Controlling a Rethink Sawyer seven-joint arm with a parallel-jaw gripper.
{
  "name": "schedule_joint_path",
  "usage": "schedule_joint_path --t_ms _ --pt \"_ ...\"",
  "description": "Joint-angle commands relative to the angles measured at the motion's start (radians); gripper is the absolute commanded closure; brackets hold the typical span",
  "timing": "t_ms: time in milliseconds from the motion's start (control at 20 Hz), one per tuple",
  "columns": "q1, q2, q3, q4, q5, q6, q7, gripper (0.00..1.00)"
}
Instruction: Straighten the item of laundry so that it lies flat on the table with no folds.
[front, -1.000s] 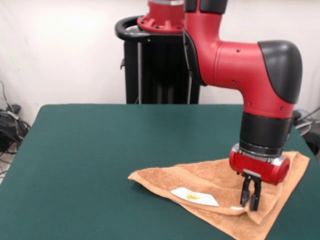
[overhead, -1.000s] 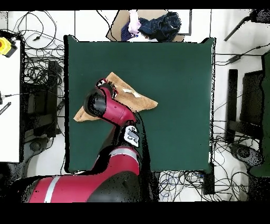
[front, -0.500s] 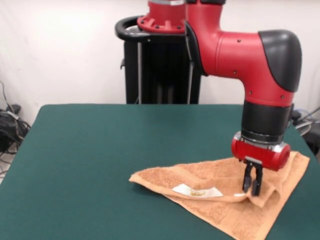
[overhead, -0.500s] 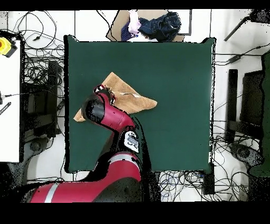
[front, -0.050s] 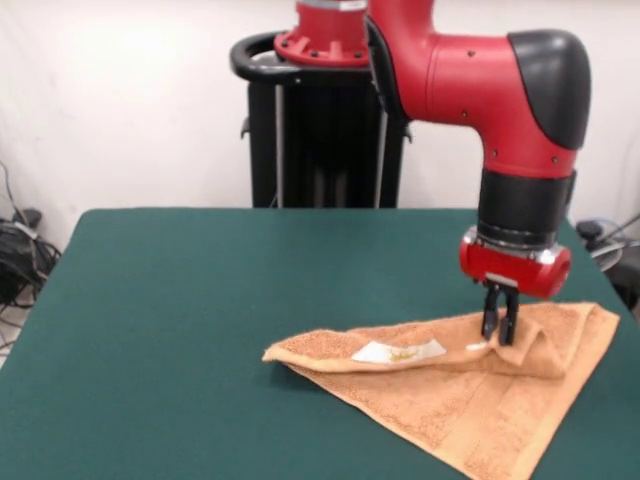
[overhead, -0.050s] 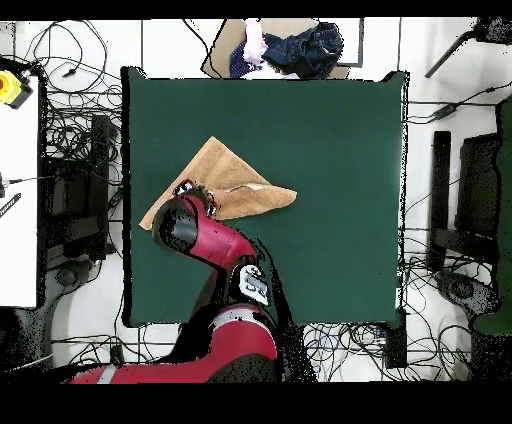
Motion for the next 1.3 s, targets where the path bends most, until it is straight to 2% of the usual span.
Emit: schedule_joint_path --t_ms 50,400,650,900,1300 --pt "-0.025 -0.087 0.087 0.220 -0.033 -0.016 0.289 1.00" --pt "-0.074 -0.114 0.108 0.318 -0.090 -0.082 0.297 1.00" --pt "-0.131 -0.183 0.125 0.400 -0.150 -0.064 0.273 1.00" --pt "-0.177 -0.159 0.146 0.426 -0.205 -0.112 0.272 1.00" --pt "-0.207 -0.125 0.152 0.431 -0.239 -0.150 0.278 1.00"
